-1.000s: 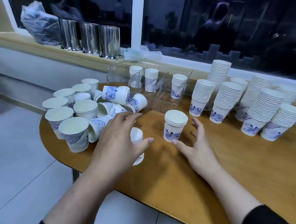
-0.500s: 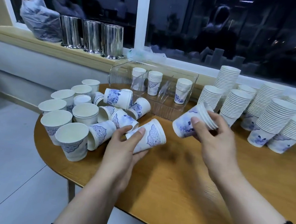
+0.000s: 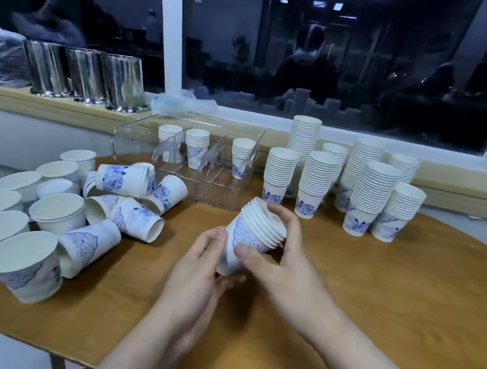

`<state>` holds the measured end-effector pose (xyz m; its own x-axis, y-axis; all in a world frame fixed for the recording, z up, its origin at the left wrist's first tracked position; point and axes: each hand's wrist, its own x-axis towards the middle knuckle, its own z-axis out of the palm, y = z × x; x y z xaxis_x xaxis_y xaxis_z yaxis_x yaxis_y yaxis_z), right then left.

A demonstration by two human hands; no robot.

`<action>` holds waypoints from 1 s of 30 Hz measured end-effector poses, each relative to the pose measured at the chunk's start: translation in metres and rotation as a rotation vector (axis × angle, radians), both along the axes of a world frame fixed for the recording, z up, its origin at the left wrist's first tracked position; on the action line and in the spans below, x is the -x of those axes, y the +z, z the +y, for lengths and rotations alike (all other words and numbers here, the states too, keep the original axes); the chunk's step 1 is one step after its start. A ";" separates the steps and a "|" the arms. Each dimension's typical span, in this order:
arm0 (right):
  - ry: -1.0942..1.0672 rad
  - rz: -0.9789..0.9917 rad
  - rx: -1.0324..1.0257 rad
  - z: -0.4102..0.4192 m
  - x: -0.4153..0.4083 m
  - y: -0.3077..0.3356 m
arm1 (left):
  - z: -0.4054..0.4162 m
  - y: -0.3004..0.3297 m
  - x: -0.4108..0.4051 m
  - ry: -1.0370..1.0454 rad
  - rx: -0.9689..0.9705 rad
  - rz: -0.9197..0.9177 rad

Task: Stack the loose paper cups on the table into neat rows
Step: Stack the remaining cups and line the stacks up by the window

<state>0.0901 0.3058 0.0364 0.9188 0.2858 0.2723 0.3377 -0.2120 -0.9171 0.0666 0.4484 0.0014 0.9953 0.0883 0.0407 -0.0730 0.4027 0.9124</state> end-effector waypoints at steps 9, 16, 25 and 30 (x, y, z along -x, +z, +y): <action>-0.316 -0.153 -0.002 -0.103 -0.026 0.021 | -0.067 0.016 -0.036 -0.001 -0.488 -0.014; -0.730 -0.346 0.169 -0.235 -0.105 0.076 | -0.096 0.011 -0.081 -0.090 -1.095 -0.050; -0.769 -0.374 0.320 -0.262 -0.199 0.074 | -0.121 0.004 -0.105 -0.120 -1.310 -0.025; -0.711 -0.270 0.412 -0.262 -0.225 0.054 | -0.112 0.002 -0.112 -0.016 -1.232 -0.061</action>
<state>0.3148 0.0434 0.0900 0.8358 -0.2088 0.5078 0.1934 -0.7536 -0.6282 0.1786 0.3360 0.0039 0.9895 -0.0540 0.1341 -0.1315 -0.7220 0.6793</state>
